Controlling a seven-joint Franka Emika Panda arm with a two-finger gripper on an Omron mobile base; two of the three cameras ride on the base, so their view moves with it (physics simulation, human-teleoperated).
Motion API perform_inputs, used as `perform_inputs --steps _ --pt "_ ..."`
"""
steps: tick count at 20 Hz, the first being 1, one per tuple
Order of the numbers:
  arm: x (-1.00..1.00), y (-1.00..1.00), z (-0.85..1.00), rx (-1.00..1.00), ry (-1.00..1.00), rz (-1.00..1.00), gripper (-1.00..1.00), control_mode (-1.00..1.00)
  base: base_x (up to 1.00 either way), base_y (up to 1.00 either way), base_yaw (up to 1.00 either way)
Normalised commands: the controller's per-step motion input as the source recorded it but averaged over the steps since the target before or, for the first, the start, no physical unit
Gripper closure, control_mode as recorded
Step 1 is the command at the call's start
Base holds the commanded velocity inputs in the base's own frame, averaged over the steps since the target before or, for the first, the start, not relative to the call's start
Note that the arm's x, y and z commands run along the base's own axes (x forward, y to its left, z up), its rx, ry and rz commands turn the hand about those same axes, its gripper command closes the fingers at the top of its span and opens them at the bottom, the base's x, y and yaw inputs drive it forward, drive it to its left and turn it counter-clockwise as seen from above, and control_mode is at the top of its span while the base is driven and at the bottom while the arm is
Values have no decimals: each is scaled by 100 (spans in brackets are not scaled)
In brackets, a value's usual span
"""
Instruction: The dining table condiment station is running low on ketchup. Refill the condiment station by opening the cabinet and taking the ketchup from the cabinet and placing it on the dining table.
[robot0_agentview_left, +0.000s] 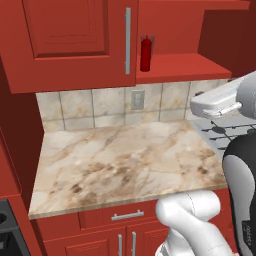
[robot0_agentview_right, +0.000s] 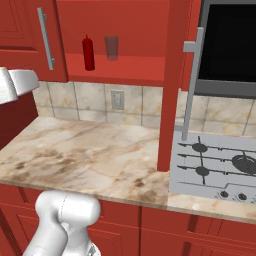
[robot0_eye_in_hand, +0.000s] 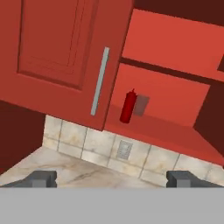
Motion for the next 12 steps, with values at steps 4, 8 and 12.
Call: perform_inputs --steps 4,8,12 --pt "15 11 0 22 -10 22 -100 -100 0 0 0" --pt "6 0 -9 19 -14 10 -100 -100 0 0 0" --pt "5 0 -2 18 -12 3 -100 -100 0 0 0"
